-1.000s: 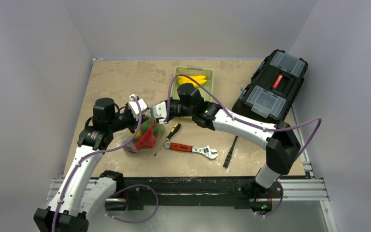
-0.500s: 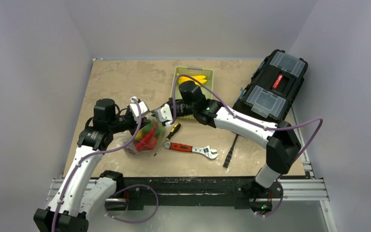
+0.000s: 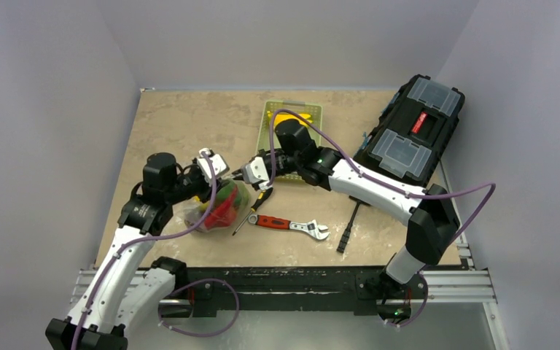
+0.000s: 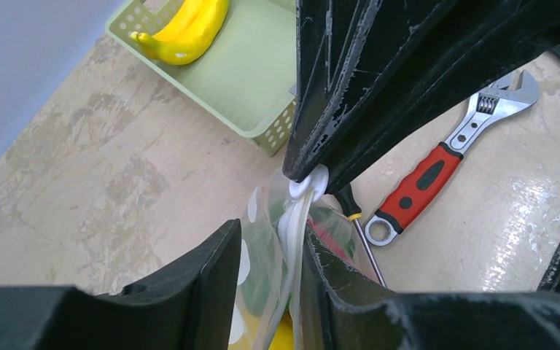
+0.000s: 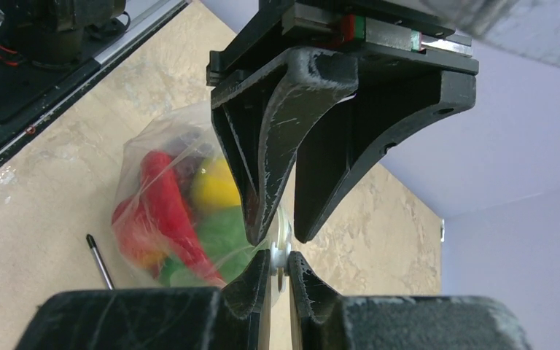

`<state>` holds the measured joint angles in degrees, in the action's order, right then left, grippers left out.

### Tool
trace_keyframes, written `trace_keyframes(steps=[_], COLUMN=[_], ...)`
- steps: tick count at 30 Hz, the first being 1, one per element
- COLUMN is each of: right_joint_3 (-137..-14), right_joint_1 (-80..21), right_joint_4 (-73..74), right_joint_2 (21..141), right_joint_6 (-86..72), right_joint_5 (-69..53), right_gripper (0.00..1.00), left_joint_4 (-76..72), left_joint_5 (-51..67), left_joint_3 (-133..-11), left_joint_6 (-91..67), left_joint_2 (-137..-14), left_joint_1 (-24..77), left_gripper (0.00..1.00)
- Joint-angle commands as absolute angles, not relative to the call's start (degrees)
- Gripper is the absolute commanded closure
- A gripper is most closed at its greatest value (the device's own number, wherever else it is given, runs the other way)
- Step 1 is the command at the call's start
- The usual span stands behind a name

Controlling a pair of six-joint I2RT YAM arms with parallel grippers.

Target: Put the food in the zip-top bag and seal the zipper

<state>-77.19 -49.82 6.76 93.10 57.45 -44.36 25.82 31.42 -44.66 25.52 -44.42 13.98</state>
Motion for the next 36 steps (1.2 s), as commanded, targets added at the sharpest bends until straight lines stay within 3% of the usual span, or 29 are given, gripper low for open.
trace_keyframes(steps=[1,6,9,11,13,16,17,20,24,30,36], right_joint_3=[-79.9,-80.6,-81.1,-80.8,-80.0,-79.7,-79.6,-79.1,-80.5,-78.9,-76.9], right_joint_1=[-50.3,-50.2,-50.3,-50.3,-50.3,-50.7,-50.7,-50.8,-50.8,-50.8,-50.8], right_joint_4=[7.8,7.8,8.0,7.5,6.6,5.6,5.1,2.7,4.6,5.3,5.5], right_joint_2=[92.1,92.5,92.6,92.5,92.4,92.7,92.7,92.7,93.3,91.0,89.3], right_joint_6=[55.6,54.3,54.1,54.3,54.4,54.3,54.1,53.1,53.7,53.1,53.0], right_joint_5=[-47.2,-47.0,-46.5,-45.0,-42.0,-40.4,-40.3,-39.1,-39.6,-38.5,-37.7], right_gripper=[1.00,1.00,1.00,0.93,0.91,0.75,0.74,0.76,0.87,0.74,0.75], left_joint_4=[19.7,16.6,17.1,17.7,17.4,17.4,17.5,17.8,18.2,19.0,19.6], left_joint_5=[27.8,29.4,30.1,30.9,32.3,34.1,34.7,37.0,36.7,34.1,33.1], left_joint_3=[-43.0,-40.7,-41.4,-42.2,-42.0,-41.9,-41.8,-41.5,-41.6,-41.9,-42.2], left_joint_6=[25.4,26.2,26.4,26.5,26.4,26.5,26.6,27.1,27.5,27.9,28.3], left_joint_2=[-43.2,-40.8,-41.6,-41.9,-41.8,-41.7,-41.6,-41.2,-41.4,-41.8,-42.1], left_joint_1=[15.9,16.3,16.5,16.5,16.5,16.5,16.4,16.5,16.5,16.4,16.4], left_gripper=[0.65,0.71,0.94,1.00,1.00,1.00,1.00,1.00,1.00,1.00,1.00])
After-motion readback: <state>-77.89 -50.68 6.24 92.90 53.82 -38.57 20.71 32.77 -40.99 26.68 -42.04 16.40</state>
